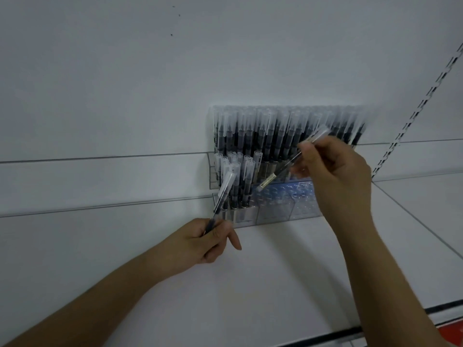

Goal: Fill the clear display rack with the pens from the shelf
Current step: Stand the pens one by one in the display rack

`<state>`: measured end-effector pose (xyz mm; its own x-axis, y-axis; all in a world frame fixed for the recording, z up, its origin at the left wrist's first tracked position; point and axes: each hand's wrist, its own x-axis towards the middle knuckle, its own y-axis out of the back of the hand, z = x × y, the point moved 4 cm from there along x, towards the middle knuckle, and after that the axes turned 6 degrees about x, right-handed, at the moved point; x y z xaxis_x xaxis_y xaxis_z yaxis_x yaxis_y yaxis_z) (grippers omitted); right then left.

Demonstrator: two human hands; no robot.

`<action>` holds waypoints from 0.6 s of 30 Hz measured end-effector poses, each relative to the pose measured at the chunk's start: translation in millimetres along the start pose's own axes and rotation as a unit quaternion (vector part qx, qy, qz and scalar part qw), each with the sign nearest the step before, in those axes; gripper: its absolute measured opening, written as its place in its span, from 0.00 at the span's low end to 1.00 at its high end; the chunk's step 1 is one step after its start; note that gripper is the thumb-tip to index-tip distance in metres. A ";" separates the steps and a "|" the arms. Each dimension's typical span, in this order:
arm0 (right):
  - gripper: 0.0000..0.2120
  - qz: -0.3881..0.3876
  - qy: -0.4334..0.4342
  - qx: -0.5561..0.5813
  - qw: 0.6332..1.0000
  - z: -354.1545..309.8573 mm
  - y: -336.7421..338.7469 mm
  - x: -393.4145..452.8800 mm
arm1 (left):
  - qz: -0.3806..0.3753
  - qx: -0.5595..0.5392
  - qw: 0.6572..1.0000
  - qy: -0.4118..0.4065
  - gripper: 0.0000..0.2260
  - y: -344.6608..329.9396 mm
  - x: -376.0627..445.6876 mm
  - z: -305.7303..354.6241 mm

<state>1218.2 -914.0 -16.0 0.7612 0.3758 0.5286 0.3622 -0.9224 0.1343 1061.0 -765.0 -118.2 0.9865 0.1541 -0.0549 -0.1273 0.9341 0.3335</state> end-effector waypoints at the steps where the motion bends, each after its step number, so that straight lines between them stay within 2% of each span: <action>1: 0.07 -0.016 0.008 -0.021 1.000 1.9 -3.2 2.6 | 0.002 0.001 1.000 -0.001 0.20 0.1 0.0 -0.2; 8: 0.06 -0.124 0.027 -0.107 0.986 19.7 -25.7 4.0 | 0.011 0.007 1.000 -0.002 0.20 0.5 -0.3 -0.5; 11: 0.08 -0.180 0.040 -0.174 0.967 23.7 -38.9 -1.6 | 0.012 0.007 1.000 -0.004 0.20 -0.1 0.2 -1.0; 15: 0.11 -0.191 0.096 -0.222 0.951 21.0 -50.6 -4.3 | 0.011 0.011 1.000 -0.002 0.20 -0.9 0.2 -0.6; 18: 0.13 -0.221 0.098 -0.270 0.932 22.2 -57.0 -2.6 | 0.012 0.026 1.000 -0.002 0.19 -1.5 -0.5 0.4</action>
<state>1207.5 -860.4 -43.6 0.4698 0.7547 0.4578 0.2538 -0.6122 0.7488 1060.7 -766.6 -118.2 0.9838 0.1743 -0.0427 -0.1450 0.9123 0.3830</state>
